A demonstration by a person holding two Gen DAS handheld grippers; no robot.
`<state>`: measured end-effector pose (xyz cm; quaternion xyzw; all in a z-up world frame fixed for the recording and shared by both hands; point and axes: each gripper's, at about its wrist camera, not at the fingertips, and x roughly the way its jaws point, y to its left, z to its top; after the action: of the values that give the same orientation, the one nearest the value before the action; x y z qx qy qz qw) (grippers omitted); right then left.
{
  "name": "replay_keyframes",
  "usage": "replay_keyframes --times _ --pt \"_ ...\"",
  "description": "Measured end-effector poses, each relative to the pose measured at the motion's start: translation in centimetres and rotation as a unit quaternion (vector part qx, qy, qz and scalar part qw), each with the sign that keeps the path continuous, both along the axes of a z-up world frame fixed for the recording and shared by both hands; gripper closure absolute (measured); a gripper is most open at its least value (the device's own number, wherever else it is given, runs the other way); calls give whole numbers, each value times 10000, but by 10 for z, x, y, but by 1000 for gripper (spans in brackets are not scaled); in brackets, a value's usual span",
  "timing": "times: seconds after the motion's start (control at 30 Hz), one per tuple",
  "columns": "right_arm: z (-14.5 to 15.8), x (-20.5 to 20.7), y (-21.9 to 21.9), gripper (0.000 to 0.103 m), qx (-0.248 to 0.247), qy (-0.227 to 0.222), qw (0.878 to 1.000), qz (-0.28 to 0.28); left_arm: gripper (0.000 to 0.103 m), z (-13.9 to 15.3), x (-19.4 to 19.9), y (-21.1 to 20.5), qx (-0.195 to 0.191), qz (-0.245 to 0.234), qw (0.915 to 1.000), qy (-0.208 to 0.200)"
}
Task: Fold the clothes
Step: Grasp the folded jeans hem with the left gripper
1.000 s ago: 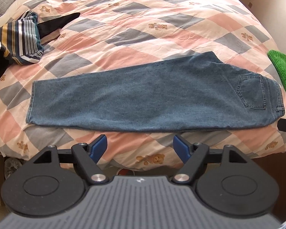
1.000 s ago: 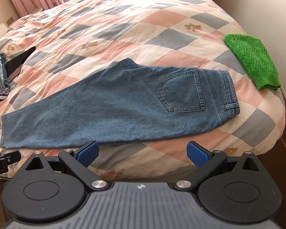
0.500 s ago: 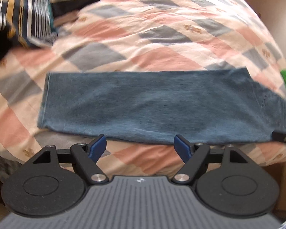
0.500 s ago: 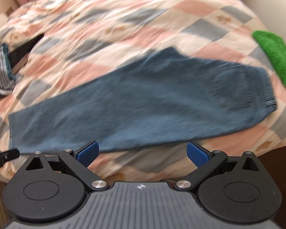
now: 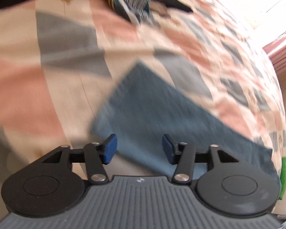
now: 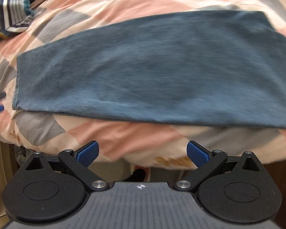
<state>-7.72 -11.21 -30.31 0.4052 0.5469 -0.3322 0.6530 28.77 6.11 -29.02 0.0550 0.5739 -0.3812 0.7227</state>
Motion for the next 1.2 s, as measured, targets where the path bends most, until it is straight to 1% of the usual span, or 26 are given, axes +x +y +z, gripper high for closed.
replay_keyframes --times 0.03,0.1,0.23,0.3,0.33,0.43,0.5,0.53,0.6,0.63,0.67,0.7,0.73,0.77,0.8,0.83,0.87,0.93,1.0,1.1,1.17,1.2 --pt "-6 5 -1 2 -43 -41 10000 24 48 -5 14 -2 -64 -84 9999 -43" --pt "-17 12 -5 2 -109 -102 9999 24 48 -20 36 -9 -154 -313 9994 -7" --pt "-31 14 -18 2 -205 -189 9994 -187 49 -58 63 -22 -231 -793 9960 352" --pt "-35 12 -24 2 -382 -285 9984 -317 49 -75 70 -27 -279 -977 9935 521" --pt "-35 8 -28 2 -505 -334 9974 -400 49 -83 73 -26 -368 -1032 9924 566" --pt "-34 -9 -38 2 -812 -514 9929 -708 44 -96 83 -19 -805 -1024 9881 812" --pt "-37 -21 -46 2 -890 -526 9906 -896 39 -102 87 -17 -1047 -1015 9845 975" --pt "-41 -26 -50 2 -864 -489 9902 -983 38 -104 86 -18 -1116 -1043 9831 1008" --pt "-47 -35 -56 2 -783 -479 9889 -1169 36 -104 82 -26 -1125 -1217 9815 957" --pt "-50 -40 -58 2 -729 -502 9880 -1263 37 -103 79 -30 -1078 -1305 9815 890" --pt "-52 -44 -60 2 -659 -543 9873 -1337 46 -101 76 -34 -1007 -1387 9819 802" --pt "-53 -48 -61 2 -606 -594 9866 -1390 62 -99 75 -37 -891 -1416 9836 674" --pt "-54 -52 -61 2 -582 -650 9862 -1409 73 -97 76 -37 -785 -1385 9855 578" --pt "-53 -55 -61 2 -579 -704 9862 -1383 85 -94 78 -35 -763 -1294 9869 581" --pt "-52 -58 -61 2 -577 -758 9862 -1356 94 -90 81 -31 -780 -1175 9880 624" --pt "-52 -61 -62 2 -577 -813 9861 -1330 97 -84 81 -28 -795 -1086 9889 627" --pt "-51 -66 -63 2 -585 -869 9859 -1309 97 -75 77 -27 -781 -1055 9899 537" --pt "-51 -76 -67 2 -568 -985 9848 -1315 98 -50 61 -28 -763 -1095 9908 214" --pt "-49 -91 -74 2 -533 -1130 9823 -1396 98 -20 37 -34 -838 -1063 9908 -19" --pt "-41 -120 -83 2 -531 -1345 9780 -1506 98 30 -18 -54 -900 -1166 9879 -476" --pt "-35 -144 -91 2 -555 -1462 9753 -1560 98 62 -63 -73 -971 -1324 9835 -756" --pt "-31 -157 -94 2 -583 -1507 9738 -1598 98 74 -89 -85 -1065 -1432 9807 -799"
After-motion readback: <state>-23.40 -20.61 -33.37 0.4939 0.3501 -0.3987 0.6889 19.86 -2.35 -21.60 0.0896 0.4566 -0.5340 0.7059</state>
